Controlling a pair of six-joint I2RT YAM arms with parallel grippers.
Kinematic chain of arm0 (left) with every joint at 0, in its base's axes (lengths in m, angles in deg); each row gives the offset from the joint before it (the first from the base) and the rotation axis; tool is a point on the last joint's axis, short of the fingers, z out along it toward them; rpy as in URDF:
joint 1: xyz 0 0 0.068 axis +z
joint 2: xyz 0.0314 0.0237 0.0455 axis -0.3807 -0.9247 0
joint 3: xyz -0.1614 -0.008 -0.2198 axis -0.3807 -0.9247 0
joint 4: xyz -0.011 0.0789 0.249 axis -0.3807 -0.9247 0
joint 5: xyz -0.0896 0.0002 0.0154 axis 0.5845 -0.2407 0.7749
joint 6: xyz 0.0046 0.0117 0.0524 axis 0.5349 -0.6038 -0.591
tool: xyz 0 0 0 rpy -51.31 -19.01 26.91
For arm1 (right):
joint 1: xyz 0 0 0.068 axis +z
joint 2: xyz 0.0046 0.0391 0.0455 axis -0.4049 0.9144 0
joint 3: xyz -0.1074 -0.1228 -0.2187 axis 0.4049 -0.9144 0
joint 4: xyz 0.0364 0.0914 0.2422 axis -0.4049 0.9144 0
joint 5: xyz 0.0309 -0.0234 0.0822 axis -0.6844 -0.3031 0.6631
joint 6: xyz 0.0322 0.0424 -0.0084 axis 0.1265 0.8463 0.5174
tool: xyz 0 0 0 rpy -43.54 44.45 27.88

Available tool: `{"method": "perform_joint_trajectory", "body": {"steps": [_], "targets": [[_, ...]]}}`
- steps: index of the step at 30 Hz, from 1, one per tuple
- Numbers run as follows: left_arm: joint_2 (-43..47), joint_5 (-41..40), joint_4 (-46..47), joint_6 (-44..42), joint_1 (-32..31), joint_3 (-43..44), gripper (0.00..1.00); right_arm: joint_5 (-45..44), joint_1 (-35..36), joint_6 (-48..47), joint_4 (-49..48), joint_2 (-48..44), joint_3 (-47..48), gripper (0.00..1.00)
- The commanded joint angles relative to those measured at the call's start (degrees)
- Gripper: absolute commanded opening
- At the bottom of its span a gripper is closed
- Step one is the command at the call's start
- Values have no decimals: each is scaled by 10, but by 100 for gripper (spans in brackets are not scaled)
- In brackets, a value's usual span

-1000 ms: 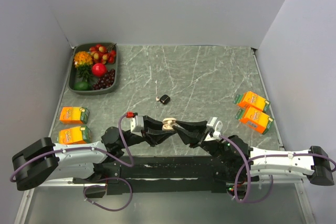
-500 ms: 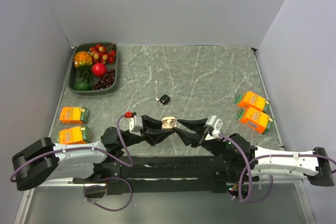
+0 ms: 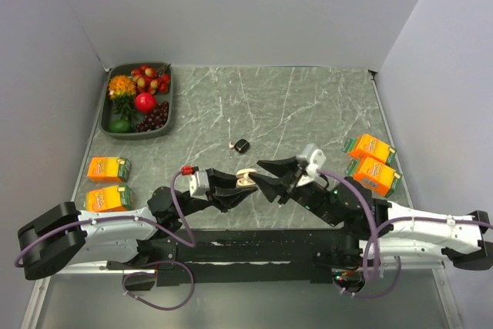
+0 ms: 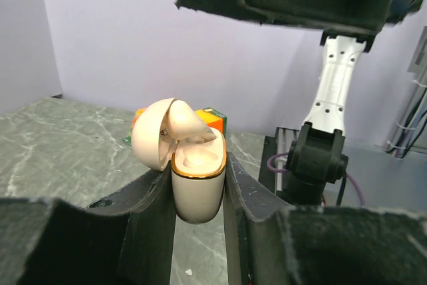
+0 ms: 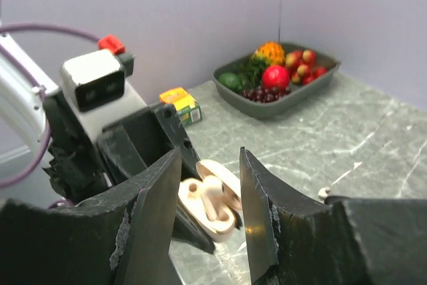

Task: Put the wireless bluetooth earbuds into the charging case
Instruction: Pick up the earbud from the charging case.

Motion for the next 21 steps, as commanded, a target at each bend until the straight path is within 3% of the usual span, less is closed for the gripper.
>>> {"method": "perform_joint_trajectory", "body": {"steps": [1, 9, 21], "targets": [[-13, -28, 275, -39, -4, 8, 1, -38, 3, 57, 161, 60, 100, 48], [-64, -52, 332, -73, -4, -9, 1, -65, 2, 112, 310, 99, 192, 48], [-79, -32, 331, -146, -4, -6, 1, -87, -4, 185, 468, 156, 275, 47]]}}
